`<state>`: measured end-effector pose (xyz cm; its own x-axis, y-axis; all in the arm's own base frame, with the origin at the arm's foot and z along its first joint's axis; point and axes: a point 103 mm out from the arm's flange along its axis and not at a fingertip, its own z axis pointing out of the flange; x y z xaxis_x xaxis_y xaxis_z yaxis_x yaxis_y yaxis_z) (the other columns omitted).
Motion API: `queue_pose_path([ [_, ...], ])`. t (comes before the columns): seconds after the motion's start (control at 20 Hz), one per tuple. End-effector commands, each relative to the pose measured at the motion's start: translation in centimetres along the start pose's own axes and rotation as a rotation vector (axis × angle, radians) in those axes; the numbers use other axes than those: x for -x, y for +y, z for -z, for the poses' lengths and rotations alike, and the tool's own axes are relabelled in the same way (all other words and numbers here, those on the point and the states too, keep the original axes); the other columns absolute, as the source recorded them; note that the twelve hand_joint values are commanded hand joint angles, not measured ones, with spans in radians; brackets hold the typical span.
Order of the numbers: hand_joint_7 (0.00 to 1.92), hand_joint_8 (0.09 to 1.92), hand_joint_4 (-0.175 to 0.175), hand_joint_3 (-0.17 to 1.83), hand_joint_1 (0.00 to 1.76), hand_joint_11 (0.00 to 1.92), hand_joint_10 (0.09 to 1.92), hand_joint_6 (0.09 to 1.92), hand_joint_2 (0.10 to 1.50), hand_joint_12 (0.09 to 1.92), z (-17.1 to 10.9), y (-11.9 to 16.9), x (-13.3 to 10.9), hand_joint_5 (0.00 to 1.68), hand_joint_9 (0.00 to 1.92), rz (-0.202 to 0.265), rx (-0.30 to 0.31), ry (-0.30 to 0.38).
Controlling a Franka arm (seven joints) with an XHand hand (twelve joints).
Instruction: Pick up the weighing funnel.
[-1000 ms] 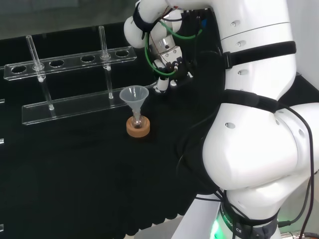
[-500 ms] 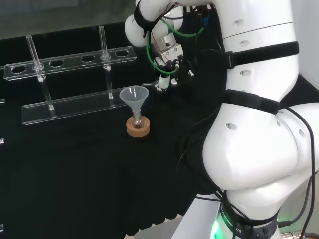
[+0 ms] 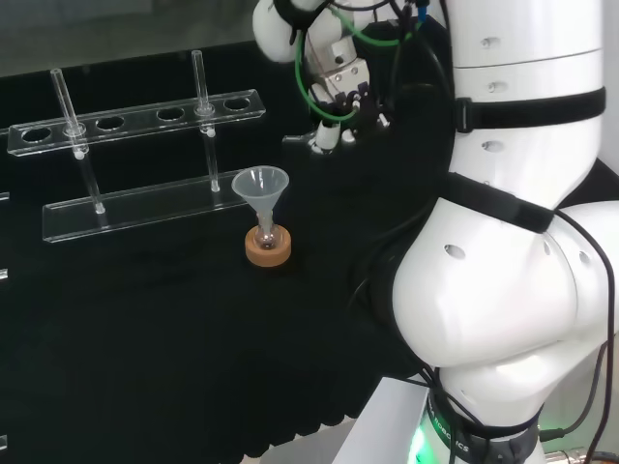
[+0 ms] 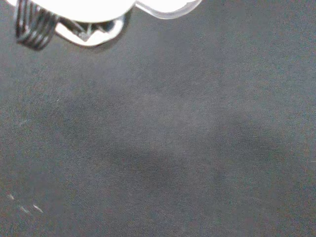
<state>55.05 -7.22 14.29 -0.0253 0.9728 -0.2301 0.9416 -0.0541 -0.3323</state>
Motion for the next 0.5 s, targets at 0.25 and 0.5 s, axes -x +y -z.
queue_pose_path([
  [0.25, 0.66, 0.66, 0.175, 0.76, 1.11, 0.71, 0.47, 0.83, 0.63, 1.19, 3.5, -8.5, 3.5, 1.21, 0.88, -0.074, -0.009, 0.001],
  [0.5, 0.64, 0.66, 0.175, 0.76, 1.12, 0.77, 0.44, 0.82, 0.63, 1.13, 4.4, -11.9, 3.7, 1.22, 0.89, -0.093, -0.002, -0.008],
])
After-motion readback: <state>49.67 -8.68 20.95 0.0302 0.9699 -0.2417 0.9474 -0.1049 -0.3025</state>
